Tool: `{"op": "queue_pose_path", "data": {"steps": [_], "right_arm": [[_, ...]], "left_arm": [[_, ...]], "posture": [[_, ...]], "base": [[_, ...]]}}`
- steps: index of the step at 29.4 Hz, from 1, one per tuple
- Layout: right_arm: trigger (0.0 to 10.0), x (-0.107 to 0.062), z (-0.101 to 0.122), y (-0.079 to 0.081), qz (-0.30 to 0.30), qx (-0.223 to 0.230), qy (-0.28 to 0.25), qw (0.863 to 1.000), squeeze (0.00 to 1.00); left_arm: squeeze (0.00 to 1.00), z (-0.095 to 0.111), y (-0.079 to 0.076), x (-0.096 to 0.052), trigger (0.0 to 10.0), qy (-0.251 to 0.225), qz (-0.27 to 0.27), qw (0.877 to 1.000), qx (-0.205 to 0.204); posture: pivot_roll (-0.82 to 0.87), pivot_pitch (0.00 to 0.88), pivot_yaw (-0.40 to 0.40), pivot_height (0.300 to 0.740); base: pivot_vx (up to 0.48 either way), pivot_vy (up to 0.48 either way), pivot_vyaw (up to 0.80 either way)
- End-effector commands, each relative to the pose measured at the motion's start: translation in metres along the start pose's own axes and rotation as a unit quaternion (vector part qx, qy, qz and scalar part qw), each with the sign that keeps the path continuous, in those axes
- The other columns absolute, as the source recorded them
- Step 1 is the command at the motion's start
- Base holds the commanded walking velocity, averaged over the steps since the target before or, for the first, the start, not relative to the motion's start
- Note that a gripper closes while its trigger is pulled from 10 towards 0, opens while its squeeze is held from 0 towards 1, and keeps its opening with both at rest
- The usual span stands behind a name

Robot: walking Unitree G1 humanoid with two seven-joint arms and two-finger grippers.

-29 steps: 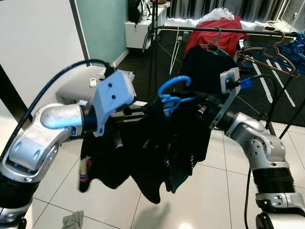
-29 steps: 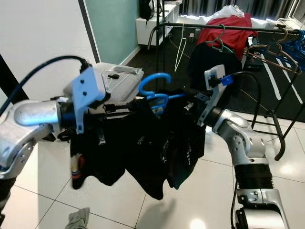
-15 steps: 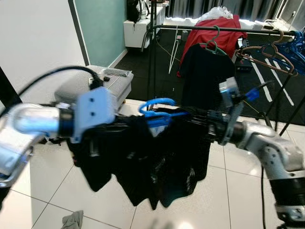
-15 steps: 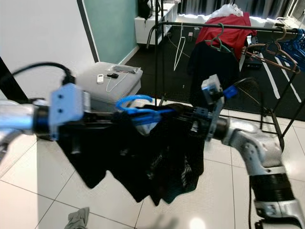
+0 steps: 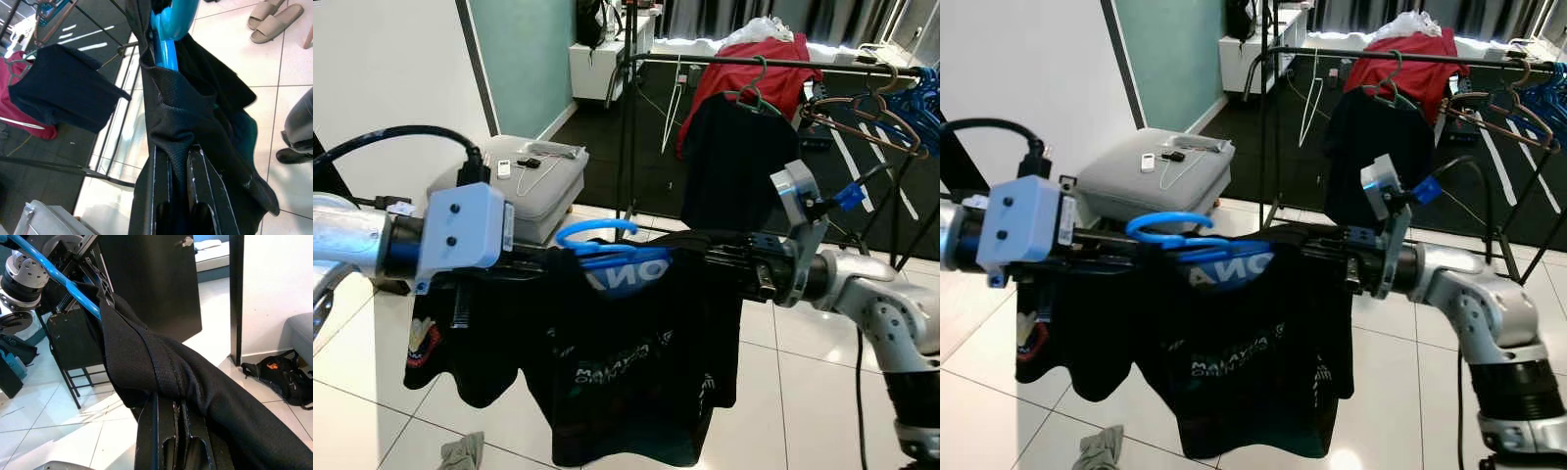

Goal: Hang hanger

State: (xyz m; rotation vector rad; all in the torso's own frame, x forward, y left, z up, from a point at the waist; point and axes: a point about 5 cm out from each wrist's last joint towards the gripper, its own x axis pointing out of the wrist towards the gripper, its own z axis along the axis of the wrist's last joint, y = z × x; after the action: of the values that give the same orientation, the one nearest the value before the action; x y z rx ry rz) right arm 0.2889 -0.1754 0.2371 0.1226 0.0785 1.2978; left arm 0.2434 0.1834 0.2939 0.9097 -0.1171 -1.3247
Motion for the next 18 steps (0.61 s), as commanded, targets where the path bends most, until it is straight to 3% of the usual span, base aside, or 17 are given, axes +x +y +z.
{"op": "queue_pose_path", "data": {"steps": [1,6,10,18], "right_arm": [[0.0,-0.009,0.017,0.002,-0.002,-0.024,-0.025,0.999,0.00],[0.0,-0.011,0.020,0.002,0.004,-0.025,-0.021,0.999,0.00],[0.0,-0.009,0.018,0.003,0.007,-0.023,-0.018,1.000,0.00],[0.0,0.001,0.006,0.006,0.015,-0.011,-0.005,1.000,0.00]], "left_arm": [[0.00,-0.010,-0.009,-0.001,10.0,0.050,-0.053,0.997,-0.005],[0.00,-0.025,-0.013,-0.001,10.0,0.117,-0.081,0.990,0.025],[0.00,-0.026,-0.010,-0.001,10.0,0.121,-0.071,0.990,0.030],[0.00,-0.029,0.008,0.003,10.0,0.133,-0.003,0.990,0.039]], "posture": [[-0.01,0.000,-0.015,0.740],[-0.02,0.000,-0.016,0.740],[-0.02,0.000,-0.016,0.740],[-0.01,0.000,-0.017,0.740]], "base": [[0.000,0.000,0.00],[0.000,0.000,0.00],[0.000,0.000,0.00],[0.000,0.000,0.00]]}}
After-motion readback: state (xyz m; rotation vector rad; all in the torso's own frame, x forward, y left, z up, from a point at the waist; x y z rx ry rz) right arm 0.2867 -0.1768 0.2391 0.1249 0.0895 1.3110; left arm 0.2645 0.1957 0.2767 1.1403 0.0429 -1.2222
